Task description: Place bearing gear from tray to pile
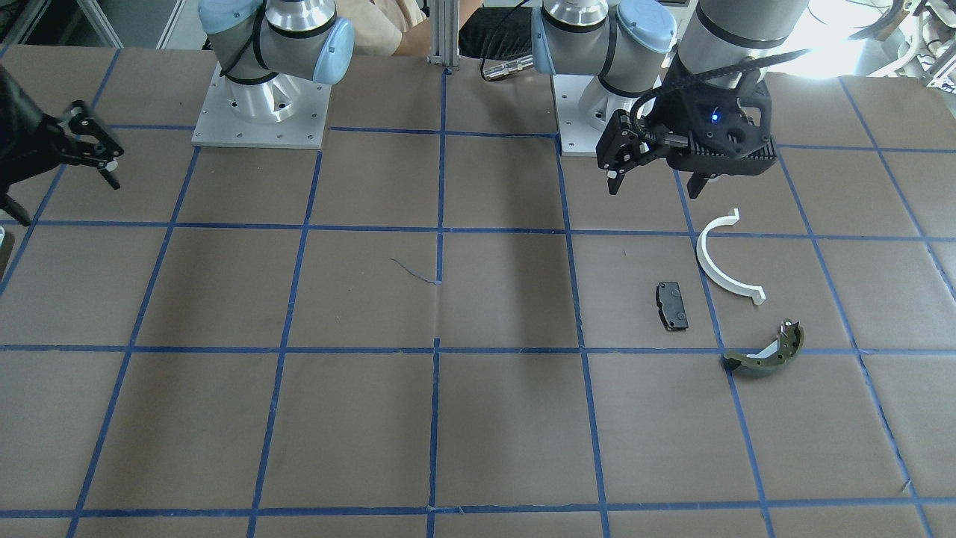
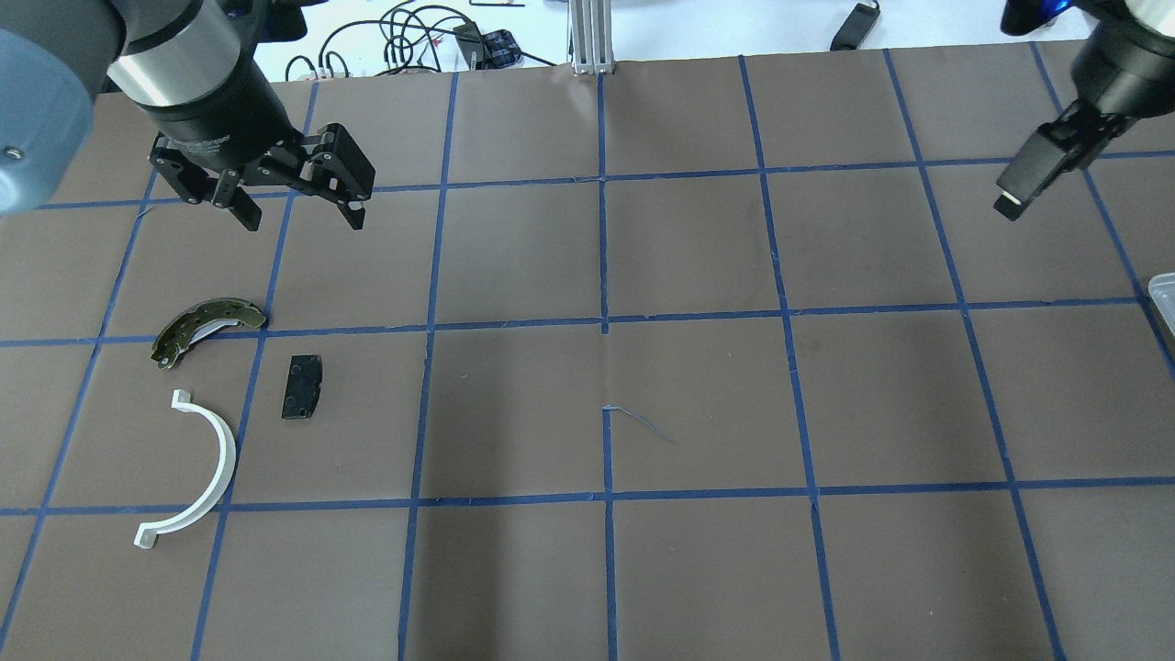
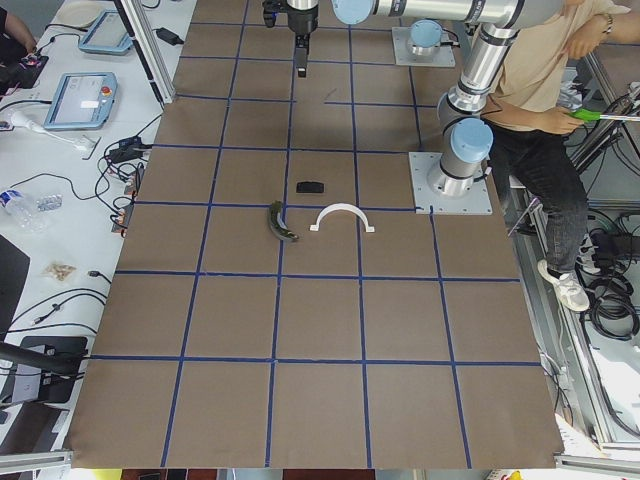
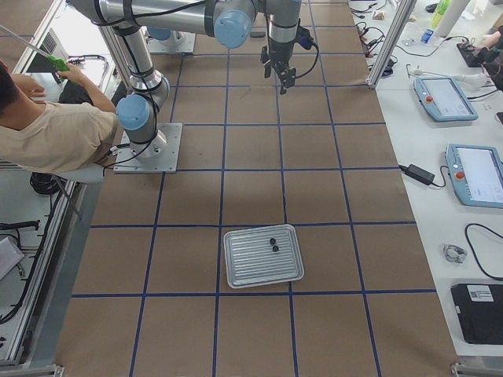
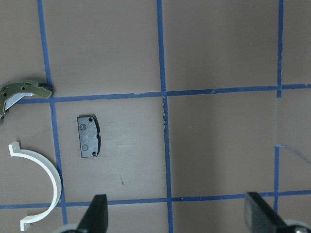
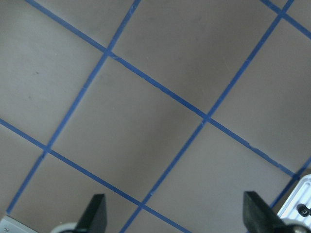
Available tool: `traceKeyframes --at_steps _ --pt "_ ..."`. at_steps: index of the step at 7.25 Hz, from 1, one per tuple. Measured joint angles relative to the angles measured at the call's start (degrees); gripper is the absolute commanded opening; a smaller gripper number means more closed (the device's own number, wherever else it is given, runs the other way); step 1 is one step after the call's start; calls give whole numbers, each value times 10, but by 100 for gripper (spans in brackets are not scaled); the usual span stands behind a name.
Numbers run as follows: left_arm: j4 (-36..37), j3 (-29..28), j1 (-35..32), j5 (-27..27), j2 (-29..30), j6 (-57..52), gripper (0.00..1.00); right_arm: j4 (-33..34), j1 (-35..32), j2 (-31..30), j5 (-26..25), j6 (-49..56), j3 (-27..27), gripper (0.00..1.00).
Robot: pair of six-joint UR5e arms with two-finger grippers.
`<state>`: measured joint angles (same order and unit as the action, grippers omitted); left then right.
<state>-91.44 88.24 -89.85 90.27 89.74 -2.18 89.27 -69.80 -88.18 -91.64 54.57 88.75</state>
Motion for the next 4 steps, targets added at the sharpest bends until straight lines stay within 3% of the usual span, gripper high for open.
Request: traceKeyframes --at_steps 4 --pt "1 1 0 0 0 0 100 55 208 100 6 217 -5 100"
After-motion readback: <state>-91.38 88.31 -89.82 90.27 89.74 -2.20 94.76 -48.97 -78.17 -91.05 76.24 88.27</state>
